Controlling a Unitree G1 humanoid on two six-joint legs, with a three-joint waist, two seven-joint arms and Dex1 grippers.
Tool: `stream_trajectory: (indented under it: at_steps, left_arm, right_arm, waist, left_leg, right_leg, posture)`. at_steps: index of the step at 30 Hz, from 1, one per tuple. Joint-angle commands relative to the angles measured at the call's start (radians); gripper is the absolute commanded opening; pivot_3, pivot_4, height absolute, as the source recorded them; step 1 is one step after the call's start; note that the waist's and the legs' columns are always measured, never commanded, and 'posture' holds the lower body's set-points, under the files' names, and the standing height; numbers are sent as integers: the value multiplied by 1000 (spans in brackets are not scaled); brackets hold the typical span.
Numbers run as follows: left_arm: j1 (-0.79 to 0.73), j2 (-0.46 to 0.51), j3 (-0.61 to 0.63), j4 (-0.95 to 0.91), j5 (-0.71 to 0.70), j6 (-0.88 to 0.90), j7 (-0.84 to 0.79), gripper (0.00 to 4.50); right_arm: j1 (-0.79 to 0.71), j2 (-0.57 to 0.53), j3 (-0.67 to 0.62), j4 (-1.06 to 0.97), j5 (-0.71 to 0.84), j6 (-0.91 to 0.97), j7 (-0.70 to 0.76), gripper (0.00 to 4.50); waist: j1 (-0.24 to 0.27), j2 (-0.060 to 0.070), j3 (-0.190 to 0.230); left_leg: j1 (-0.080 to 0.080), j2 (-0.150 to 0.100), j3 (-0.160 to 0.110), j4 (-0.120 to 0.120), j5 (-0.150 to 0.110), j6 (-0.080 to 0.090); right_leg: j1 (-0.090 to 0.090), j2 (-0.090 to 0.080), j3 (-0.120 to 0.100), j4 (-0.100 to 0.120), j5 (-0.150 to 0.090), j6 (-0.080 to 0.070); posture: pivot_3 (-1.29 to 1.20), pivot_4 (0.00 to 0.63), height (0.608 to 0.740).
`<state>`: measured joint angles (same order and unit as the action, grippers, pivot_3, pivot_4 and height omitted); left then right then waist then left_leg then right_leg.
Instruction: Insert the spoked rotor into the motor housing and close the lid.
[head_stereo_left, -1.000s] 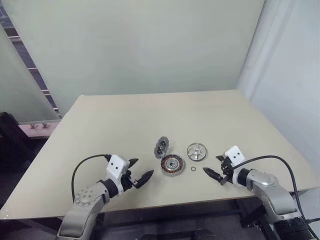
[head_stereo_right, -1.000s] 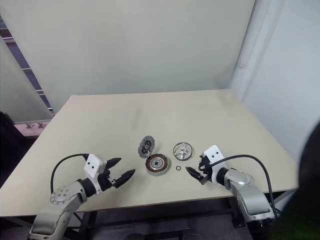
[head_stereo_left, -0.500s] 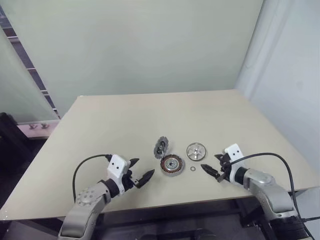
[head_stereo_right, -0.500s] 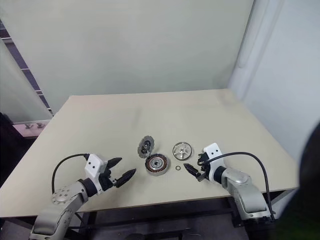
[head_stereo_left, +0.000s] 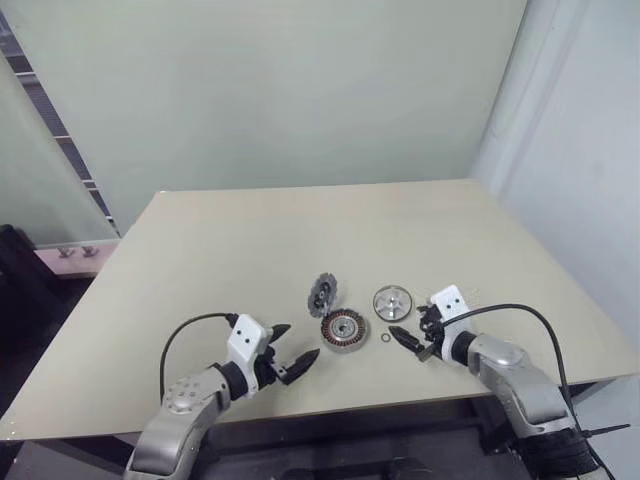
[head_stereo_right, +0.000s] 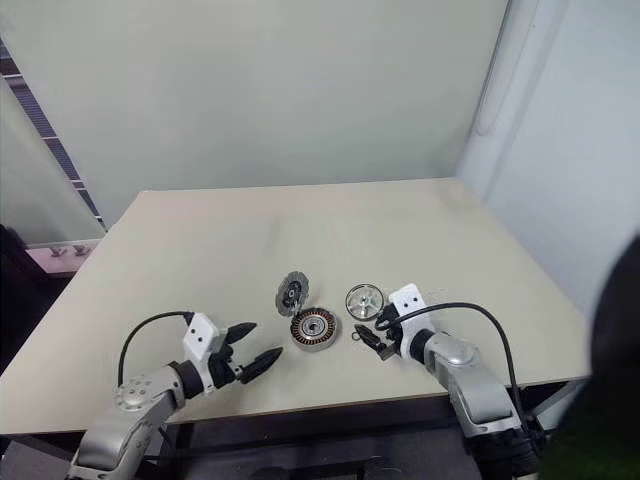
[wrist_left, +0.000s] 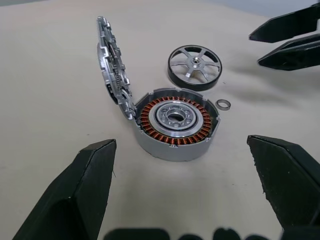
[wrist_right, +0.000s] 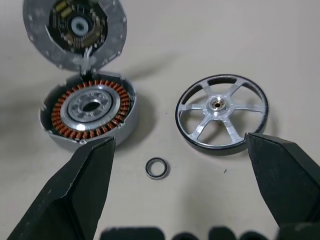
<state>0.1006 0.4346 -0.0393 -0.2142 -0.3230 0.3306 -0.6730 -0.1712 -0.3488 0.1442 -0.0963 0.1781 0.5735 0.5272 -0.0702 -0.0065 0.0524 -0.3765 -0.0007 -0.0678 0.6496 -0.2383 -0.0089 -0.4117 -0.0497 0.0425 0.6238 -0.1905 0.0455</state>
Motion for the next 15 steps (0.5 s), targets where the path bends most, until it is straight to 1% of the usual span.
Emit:
stream_trajectory:
  at_steps: [1, 6, 15]
  left_arm:
    - [-25, -6, -15, -14, 5, -5, -3, 4488]
    - [-28, -6, -22, -8, 6, -7, -4, 4488]
    - [-23, 1, -17, -12, 8, -6, -5, 4488]
  right_arm:
    - [-37, 14, 30, 33, -6, -5, 20, 4500]
    - [-63, 39, 55, 124, -24, -36, 24, 4500]
    - [-110, 94, 60, 281, -51, -108, 18, 4500]
  waist:
    - [0, 0, 0]
    - [0, 0, 0]
    - [0, 0, 0]
  left_leg:
    - [0, 0, 0, 0, 0, 0]
    - [0, 0, 0, 0, 0, 0]
    - [0, 0, 0, 0, 0, 0]
  right_leg:
    - [0, 0, 0, 0, 0, 0]
    - [0, 0, 0, 0, 0, 0]
    - [0, 0, 0, 0, 0, 0]
  posture:
    - [0, 0, 740]
    - [0, 0, 740]
    - [0, 0, 740]
